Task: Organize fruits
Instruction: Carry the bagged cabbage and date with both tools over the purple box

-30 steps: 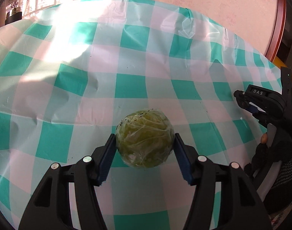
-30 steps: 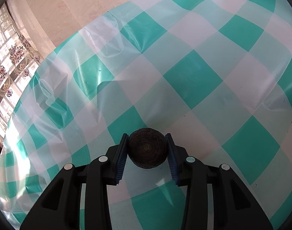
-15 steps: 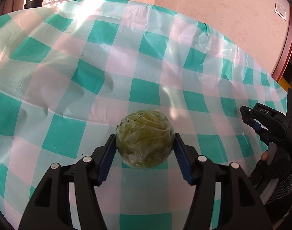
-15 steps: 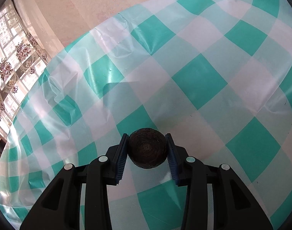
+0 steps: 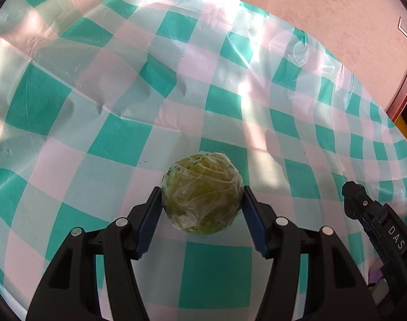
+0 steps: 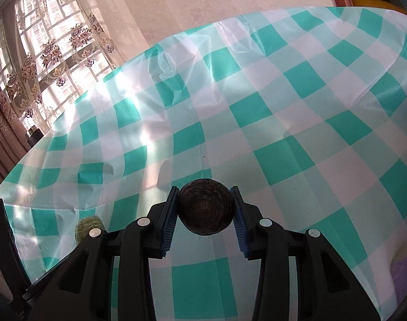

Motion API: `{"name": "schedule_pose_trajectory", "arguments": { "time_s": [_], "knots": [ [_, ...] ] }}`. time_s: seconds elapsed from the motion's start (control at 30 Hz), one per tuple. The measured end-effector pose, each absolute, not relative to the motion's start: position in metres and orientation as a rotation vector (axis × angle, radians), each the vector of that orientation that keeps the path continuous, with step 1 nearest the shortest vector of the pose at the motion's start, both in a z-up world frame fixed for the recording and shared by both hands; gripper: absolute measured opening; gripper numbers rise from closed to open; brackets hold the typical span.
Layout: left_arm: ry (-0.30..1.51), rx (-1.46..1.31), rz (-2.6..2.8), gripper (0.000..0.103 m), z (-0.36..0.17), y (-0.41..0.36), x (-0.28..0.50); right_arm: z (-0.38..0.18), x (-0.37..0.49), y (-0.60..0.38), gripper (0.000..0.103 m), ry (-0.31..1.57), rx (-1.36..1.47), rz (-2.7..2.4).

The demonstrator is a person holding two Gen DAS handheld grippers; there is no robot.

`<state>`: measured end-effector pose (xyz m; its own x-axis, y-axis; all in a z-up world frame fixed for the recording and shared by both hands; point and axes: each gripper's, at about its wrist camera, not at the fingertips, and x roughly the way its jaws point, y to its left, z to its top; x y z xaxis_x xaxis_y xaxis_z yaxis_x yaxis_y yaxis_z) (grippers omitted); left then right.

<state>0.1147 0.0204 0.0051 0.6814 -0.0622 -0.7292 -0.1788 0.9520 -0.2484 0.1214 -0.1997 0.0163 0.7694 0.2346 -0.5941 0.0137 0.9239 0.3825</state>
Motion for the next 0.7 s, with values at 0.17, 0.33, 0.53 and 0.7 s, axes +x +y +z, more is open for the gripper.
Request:
{"name": "schedule_pose_trajectory", "arguments": {
  "time_s": [0.17,0.33,0.53,0.7],
  "knots": [
    [0.813,-0.293,0.096,0.06,0.005,0.018,0.079,0.017,0.085,-0.184,0.039,0.708,0.289,0.156],
    [0.802,-0.234,0.103,0.06,0.006,0.01,0.042,0.017,0.049,-0.182,0.039,0.735,0.225,0.195],
    [0.779,-0.195,0.103,0.06,0.007,0.007,-0.001,0.013,0.003,-0.193,0.039,0.761,0.18,0.204],
    [0.754,-0.147,0.083,0.06,0.009,-0.003,-0.028,0.014,-0.031,-0.204,0.039,0.759,0.138,0.211]
  ]
}}
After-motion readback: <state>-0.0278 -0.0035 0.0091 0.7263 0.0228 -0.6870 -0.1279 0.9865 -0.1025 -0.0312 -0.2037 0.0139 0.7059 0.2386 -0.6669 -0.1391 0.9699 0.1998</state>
